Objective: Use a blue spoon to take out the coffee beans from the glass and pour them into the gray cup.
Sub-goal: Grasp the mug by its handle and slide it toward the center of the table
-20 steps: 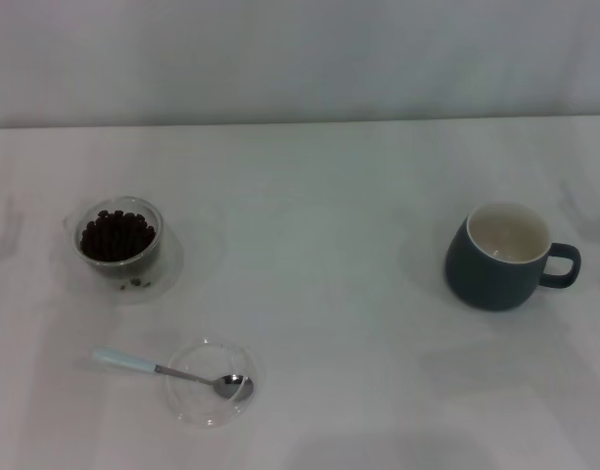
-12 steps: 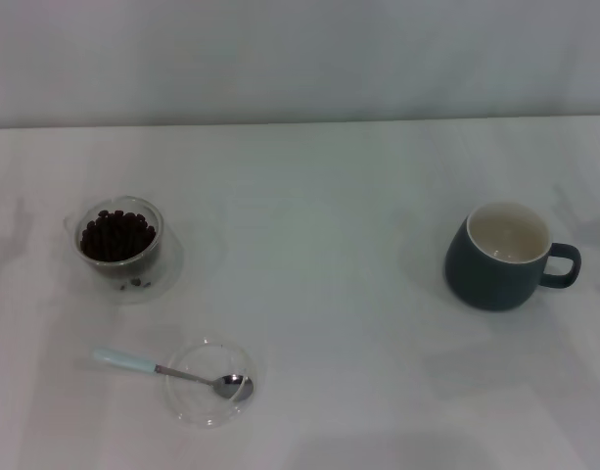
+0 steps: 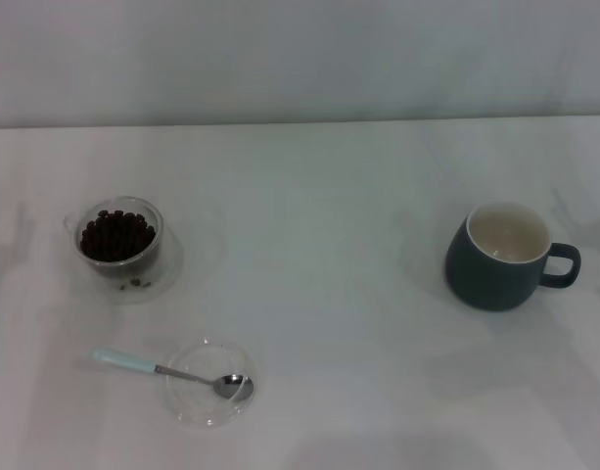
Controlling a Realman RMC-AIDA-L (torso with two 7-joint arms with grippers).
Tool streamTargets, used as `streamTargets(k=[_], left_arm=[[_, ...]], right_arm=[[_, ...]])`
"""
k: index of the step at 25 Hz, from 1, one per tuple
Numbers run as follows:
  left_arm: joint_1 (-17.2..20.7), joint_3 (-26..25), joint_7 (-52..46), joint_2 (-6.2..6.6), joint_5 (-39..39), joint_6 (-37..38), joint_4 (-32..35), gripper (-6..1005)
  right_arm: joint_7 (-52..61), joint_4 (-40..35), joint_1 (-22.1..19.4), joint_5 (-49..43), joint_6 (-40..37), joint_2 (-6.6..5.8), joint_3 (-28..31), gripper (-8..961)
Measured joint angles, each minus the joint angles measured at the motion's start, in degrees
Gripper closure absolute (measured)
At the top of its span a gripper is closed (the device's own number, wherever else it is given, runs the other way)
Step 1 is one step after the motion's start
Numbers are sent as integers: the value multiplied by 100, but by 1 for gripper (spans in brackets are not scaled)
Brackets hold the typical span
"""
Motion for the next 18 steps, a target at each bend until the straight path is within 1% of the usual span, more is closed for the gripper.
streamTargets(k=[9,15,18], left_arm=[[98,-3,-14,-3,5,66,-12,274],[130,6,74,12,51,92,-7,273],[203,7,90,17,73,145,28,273]], right_arm=[[-12,-3,21,-22,16,3,-27,84],[-12,-32,-5,-23,-196,-3,-64,84],[-2,-6,-16,-25,-168,2,-184,84]])
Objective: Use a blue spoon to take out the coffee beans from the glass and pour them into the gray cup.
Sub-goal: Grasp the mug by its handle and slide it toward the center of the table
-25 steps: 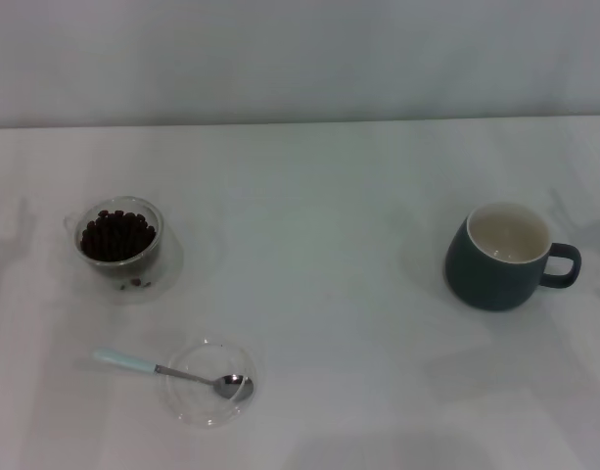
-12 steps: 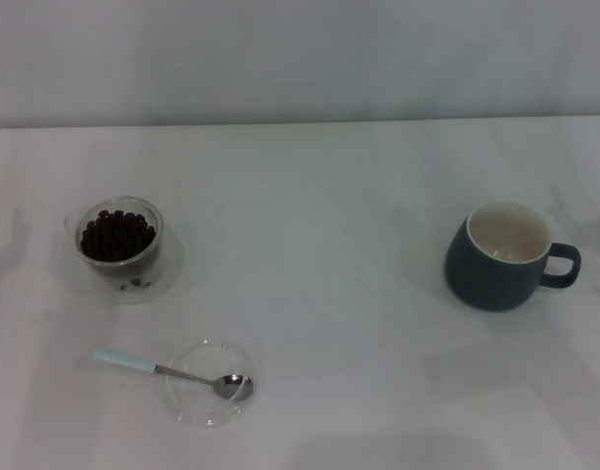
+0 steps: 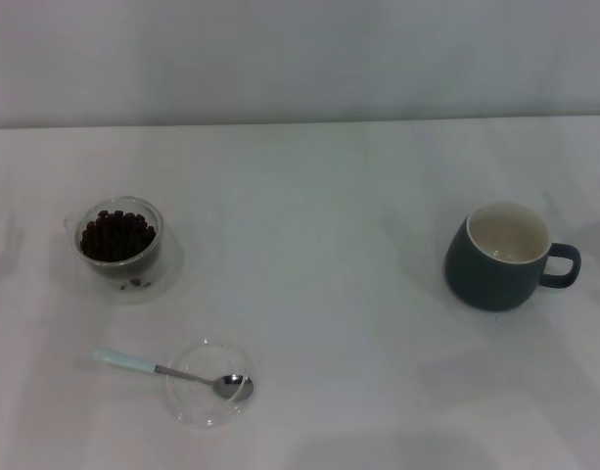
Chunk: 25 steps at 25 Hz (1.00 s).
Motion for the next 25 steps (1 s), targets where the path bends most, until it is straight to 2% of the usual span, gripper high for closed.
streamTargets(k=[3,6,17,25], left_arm=[[216,-11,-29,4,-30,233,22,273],[279,-25,-58,4,-47,286,24,274],[320,-7,-123,-9,4,405,-21,273],[278,168,-198,6,9,490,27,274]], right_arm=[[51,1,-61,-7,-36,-5,-226,84],[191,7,-143,-9,-34,-16,-313,84],[548,454,-635,-41,-27,-22,-621,95],[836,517,-751,-243,809,-4,-1174,106]])
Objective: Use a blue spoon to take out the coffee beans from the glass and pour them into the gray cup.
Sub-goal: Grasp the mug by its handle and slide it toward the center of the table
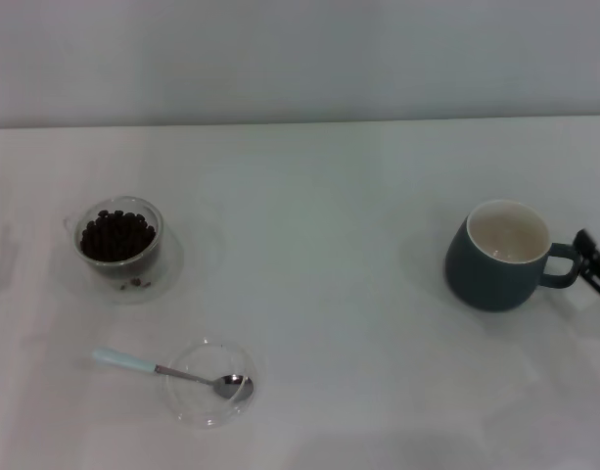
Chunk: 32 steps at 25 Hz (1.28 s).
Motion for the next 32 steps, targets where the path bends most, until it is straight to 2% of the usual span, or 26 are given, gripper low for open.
streamTargets(k=[5,21,31,32], left_arm=[[-54,3,7,15,0,-45,3,275],[-77,-4,45,24,-52,-65,82,275],[-53,-17,56,24,-68,-72,82,276],[-52,-17,56,24,-69,-73,82,276]], right_arm=[[21,-51,-3,-4,261,7,-264,112],[56,-330,52,12,1481,19,-289,134],[43,-355,110,78,1644,19,-236,148],[51,-358,115,78,1664,19,-233,242]])
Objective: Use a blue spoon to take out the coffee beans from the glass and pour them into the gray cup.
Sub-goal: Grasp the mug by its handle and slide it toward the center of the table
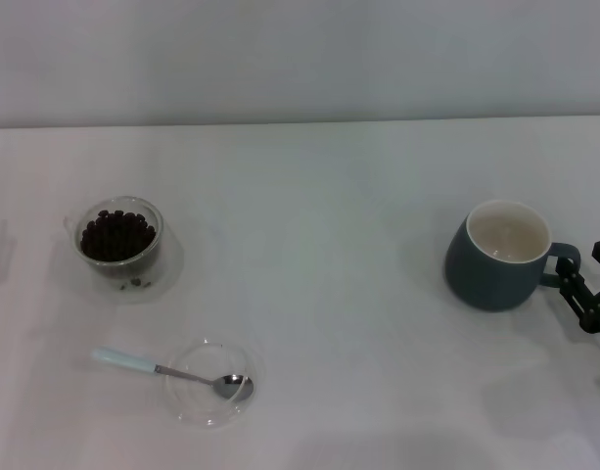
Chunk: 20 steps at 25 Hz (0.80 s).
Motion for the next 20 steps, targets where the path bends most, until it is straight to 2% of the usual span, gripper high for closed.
streamTargets(k=[1,7,12,20], left_arm=[[2,0,0,0,-1,-1,0,276],[4,0,1,0,-3,-2,0,275],[18,0,-1,0,-3,-2,0,274],[84,9,-35,-8,3,20,0,275]], right_arm=[[6,-2,4,0,7,0,3,337],[21,-33,6,54,48,0,-3,447],[21,-120,-4,23,70,7,-47,471],[36,-132,-12,12,82,9,-160,670]])
